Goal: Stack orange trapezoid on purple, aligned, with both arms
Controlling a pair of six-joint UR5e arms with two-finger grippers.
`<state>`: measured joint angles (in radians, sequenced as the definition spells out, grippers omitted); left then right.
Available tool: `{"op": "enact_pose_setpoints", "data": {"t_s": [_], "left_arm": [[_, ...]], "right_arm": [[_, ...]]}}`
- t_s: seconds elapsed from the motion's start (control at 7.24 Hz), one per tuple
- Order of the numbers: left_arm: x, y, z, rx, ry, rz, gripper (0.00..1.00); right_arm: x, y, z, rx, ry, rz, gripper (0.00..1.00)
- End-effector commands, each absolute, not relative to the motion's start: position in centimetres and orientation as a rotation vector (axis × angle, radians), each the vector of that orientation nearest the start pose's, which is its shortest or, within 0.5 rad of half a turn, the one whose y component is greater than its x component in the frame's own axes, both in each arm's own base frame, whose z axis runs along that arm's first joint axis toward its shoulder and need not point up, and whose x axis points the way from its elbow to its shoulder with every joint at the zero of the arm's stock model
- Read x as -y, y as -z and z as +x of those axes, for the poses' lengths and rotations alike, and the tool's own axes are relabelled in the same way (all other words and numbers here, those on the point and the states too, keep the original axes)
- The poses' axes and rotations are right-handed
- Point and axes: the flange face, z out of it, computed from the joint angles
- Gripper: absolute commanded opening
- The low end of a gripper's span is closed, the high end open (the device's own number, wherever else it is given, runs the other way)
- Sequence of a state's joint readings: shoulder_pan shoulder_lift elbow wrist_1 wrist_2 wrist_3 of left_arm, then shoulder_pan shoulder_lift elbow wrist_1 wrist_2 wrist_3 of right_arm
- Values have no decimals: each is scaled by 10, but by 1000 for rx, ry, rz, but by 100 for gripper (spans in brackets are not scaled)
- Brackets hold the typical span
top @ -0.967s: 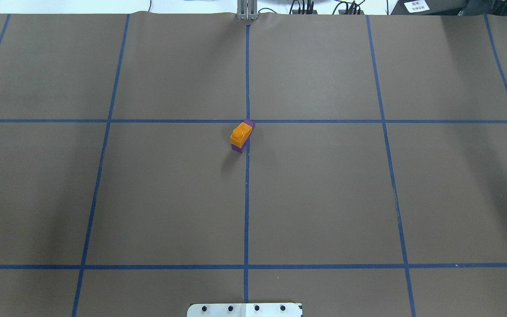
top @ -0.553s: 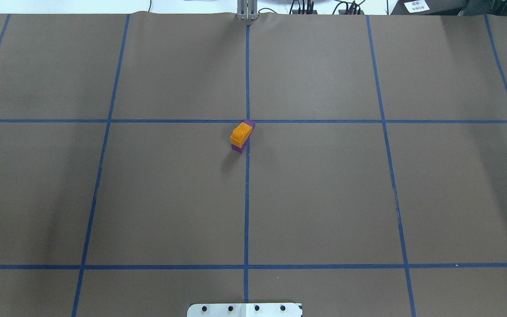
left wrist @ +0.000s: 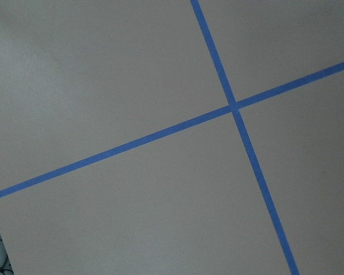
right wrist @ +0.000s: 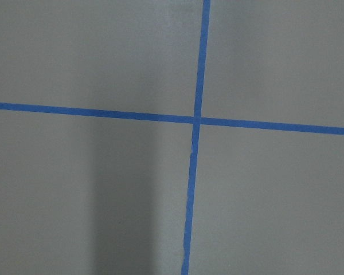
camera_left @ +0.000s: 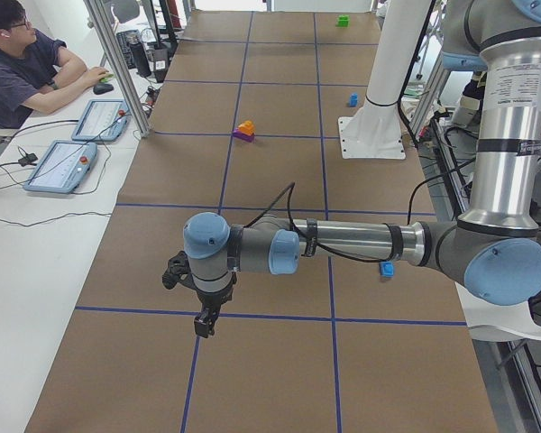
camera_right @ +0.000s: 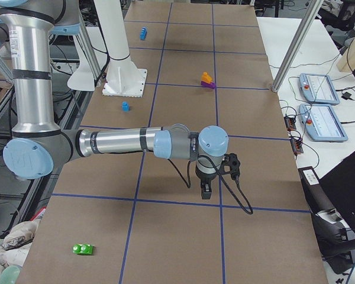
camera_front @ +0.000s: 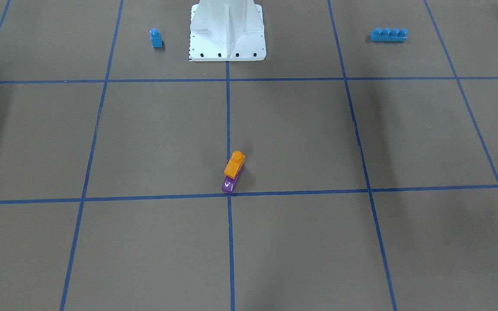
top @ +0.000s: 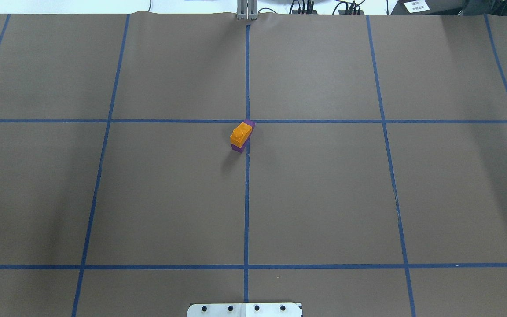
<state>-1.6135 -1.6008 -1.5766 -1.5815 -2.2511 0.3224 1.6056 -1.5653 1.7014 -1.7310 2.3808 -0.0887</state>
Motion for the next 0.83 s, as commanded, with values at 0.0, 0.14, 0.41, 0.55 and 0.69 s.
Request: {"op": "enact_pose_setpoints", "data": {"t_s": [0.0, 0.14, 0.41, 0.55, 0.69], "left_arm": [[506, -644, -92, -664, -284, 175, 100], [506, -644, -92, -664, -284, 175, 100], [506, -644, -92, -664, -285, 176, 100], [506, -646, -92, -664, -284, 175, 100], [506, -646, -91, -664, -286, 174, 100]], "right_arm": [[484, -607, 78, 810, 27, 1, 100], [484, -615, 79, 807, 26, -12, 100], [485, -616, 79, 809, 23, -15, 100], [485, -616, 79, 809, 23, -15, 100], [485, -615, 79, 809, 24, -12, 100]]}}
